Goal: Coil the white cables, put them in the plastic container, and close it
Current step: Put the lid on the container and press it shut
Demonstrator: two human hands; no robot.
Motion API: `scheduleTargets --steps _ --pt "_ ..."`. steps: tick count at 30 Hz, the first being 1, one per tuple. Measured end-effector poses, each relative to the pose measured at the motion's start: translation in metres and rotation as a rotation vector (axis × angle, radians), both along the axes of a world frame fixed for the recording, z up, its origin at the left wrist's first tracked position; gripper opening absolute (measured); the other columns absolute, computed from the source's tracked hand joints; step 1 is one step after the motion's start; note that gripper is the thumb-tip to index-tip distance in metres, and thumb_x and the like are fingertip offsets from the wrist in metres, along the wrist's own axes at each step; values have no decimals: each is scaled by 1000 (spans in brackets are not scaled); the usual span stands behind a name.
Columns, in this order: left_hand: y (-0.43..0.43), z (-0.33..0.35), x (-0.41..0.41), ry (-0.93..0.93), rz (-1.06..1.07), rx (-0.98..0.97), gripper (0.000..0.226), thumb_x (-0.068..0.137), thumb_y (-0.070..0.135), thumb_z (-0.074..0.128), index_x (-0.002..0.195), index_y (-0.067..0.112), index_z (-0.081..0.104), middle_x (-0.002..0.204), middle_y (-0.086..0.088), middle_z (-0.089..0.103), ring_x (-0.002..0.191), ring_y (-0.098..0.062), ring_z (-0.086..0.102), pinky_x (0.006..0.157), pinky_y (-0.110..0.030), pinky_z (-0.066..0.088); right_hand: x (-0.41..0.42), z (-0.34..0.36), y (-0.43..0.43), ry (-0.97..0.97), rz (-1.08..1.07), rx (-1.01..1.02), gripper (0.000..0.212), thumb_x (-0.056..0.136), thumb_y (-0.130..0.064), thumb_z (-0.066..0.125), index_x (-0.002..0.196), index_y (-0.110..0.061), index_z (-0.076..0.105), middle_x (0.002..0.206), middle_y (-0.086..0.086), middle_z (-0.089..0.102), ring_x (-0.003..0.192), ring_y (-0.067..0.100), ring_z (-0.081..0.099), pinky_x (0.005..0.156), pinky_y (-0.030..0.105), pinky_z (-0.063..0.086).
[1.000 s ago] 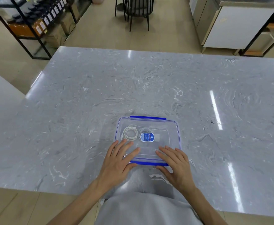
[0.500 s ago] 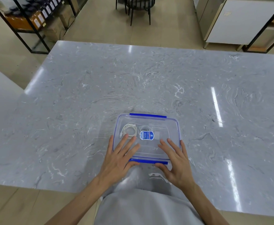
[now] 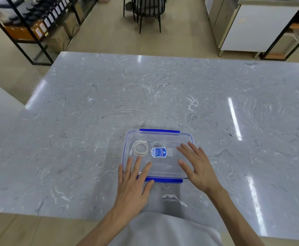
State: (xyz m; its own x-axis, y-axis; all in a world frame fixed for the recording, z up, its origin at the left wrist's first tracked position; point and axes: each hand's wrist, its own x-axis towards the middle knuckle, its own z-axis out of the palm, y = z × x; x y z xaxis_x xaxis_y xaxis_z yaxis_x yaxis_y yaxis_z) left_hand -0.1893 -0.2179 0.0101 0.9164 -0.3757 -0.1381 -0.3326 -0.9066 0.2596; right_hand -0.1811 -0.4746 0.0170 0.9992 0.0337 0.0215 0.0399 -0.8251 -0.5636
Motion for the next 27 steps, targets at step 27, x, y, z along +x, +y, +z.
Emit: scheduleTargets --steps 27 --pt "-64 -6 248 21 -93 238 81 90 71 31 148 42 -19 161 -5 -24 147 -32 -25 114 -65 -9 187 -5 0 183 -157 -414 62 93 -67 17 150 -43 19 163 -1 17 151 30 10 119 55 11"
